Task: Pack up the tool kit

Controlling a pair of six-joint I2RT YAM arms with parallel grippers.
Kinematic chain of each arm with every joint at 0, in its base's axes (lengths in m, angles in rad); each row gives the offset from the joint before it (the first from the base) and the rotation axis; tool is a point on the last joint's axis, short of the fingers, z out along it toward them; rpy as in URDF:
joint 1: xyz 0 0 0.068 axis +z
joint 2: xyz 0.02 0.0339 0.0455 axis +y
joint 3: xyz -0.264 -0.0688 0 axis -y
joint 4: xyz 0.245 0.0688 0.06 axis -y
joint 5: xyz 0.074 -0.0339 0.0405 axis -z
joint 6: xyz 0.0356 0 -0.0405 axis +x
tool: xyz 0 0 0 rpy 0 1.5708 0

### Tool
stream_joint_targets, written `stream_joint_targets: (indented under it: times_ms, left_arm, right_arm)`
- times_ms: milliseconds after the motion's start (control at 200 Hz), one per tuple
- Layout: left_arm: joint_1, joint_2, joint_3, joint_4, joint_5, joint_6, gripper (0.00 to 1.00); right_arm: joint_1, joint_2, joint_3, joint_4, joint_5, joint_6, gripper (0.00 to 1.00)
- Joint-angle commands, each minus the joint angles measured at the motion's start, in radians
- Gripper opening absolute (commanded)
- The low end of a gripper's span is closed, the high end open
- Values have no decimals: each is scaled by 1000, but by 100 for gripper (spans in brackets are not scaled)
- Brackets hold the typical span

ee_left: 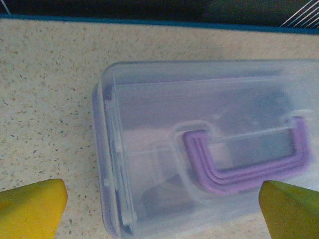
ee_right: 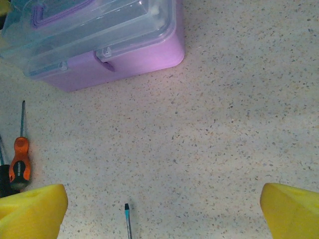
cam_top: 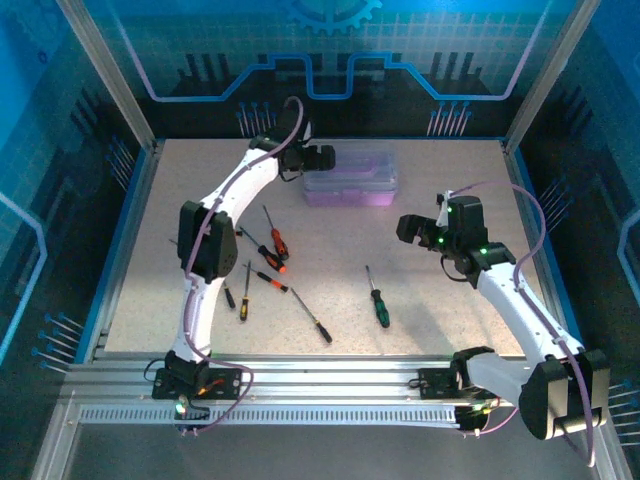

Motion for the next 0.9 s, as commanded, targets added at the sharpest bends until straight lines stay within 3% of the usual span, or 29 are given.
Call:
stream_joint_targets:
  times_ms: [0,100,220,430,890]
  left_arm:
    - [8,36,34,-39,-5,10,98]
    - [5,30,-26,-16,49,-16,93]
    - [-2,-14,-125,-25,37,-78,86]
    - [-39,-165,-378,97,108,-174,85]
    - [-151,-235,-449,103,237,-272,86]
  right_arm:
    - [1,-15,47,-24,-9,-29,100]
    - [-1,-21,48,-27,3,-25,100]
    - [-1,-10,45,-19,34,-9,99]
    - [-3,66,67,34,20,13,98]
    - [-7,225,152,96,18,8,96]
